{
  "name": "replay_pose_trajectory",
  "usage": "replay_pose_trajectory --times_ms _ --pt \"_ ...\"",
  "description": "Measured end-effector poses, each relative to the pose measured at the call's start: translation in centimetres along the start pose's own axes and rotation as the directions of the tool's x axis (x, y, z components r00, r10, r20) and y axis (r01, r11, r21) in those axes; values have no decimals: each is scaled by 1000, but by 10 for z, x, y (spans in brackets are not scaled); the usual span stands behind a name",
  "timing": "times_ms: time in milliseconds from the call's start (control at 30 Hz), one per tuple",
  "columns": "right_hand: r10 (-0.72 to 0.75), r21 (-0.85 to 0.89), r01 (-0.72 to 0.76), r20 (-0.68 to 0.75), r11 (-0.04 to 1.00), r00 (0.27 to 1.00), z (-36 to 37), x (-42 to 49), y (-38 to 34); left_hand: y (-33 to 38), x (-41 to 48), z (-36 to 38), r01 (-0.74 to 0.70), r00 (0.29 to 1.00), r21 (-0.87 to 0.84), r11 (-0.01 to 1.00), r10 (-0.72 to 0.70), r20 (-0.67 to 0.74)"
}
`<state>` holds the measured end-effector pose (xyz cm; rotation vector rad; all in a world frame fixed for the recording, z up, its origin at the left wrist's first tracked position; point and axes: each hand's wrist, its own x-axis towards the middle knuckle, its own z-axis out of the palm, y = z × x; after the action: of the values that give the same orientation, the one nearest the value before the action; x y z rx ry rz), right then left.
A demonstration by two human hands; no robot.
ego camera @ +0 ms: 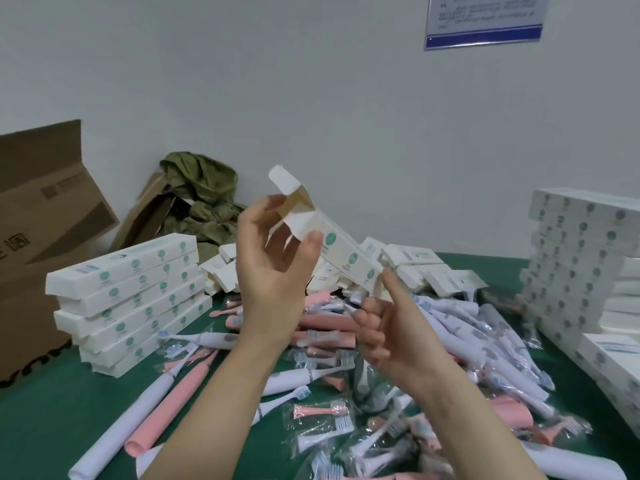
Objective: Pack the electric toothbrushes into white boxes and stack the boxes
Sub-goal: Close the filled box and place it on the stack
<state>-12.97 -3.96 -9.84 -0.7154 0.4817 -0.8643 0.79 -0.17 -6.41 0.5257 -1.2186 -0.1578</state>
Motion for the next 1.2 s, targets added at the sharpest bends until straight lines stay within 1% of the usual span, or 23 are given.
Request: replay_pose_trajectory --times_ms 33,67,100,133,200,233,267,300,367,433,467,533,633,700,767,833,867,933,1000,1033,1100,1200 --pt "-9 -146 13 29 989 1000 2 -2 -8 5 8 5 -51 998 7 999 51 -39" --pt "-55 -276 63 37 959 998 7 -4 -17 9 17 10 -85 994 37 996 87 -65" --pt "-135 -389 133 23 912 991 13 -6 -25 10 23 14 -101 991 97 990 109 -77" --pt "-244 -475 214 -2 854 970 19 -7 -33 9 28 18 -105 989 198 975 123 -80" --pt "-477 -542 393 -17 743 879 32 -9 -46 1 27 25 -104 988 426 899 141 -57" --pt "-563 -540 480 13 692 827 38 -9 -52 -4 23 28 -101 989 506 857 140 -40" --pt "-618 -532 550 62 644 784 42 -8 -55 -9 18 31 -99 991 550 829 132 -21" --pt "-644 -532 594 114 604 756 46 -8 -56 -15 12 33 -95 993 568 817 117 -2" --pt "-632 -543 614 183 573 753 48 -6 -53 -24 4 37 -97 995 560 823 102 23" --pt "-606 -545 603 202 583 769 46 -5 -49 -30 -2 39 -96 995 554 827 101 21" --pt "-607 -549 608 215 573 765 45 -4 -47 -32 -5 38 -99 994 561 822 110 14" --pt "-617 -549 645 270 531 739 41 -3 -46 -35 -9 33 -87 995 559 825 101 6" --pt "-632 -530 706 355 470 688 39 0 -47 -39 -13 23 10 1000 540 841 -8 -5" --pt "-650 -533 730 379 428 658 40 3 -46 -42 -17 19 19 999 561 828 -38 22" --pt "-653 -528 747 406 403 639 42 6 -43 -43 -18 14 21 999 553 833 -41 23" --pt "-647 -538 755 431 375 629 44 8 -37 -43 -19 9 10 1000 547 837 -10 -2" --pt "-653 -558 757 440 339 616 45 8 -34 -42 -19 7 4 1000 538 843 7 -19" --pt "-684 -604 763 458 229 568 47 7 -29 -41 -20 7 2 998 508 861 28 -52" --pt "-706 -641 755 473 135 528 47 6 -25 -42 -23 7 -6 998 508 861 41 -57" --pt "-708 -656 748 479 105 519 45 6 -25 -42 -26 7 -11 998 516 857 44 -51" --pt "-708 -665 742 484 85 515 42 7 -27 -44 -29 6 -19 998 537 844 49 -42" --pt "-713 -629 769 487 115 505 39 8 -31 -47 -29 5 -30 998 578 815 57 -28"
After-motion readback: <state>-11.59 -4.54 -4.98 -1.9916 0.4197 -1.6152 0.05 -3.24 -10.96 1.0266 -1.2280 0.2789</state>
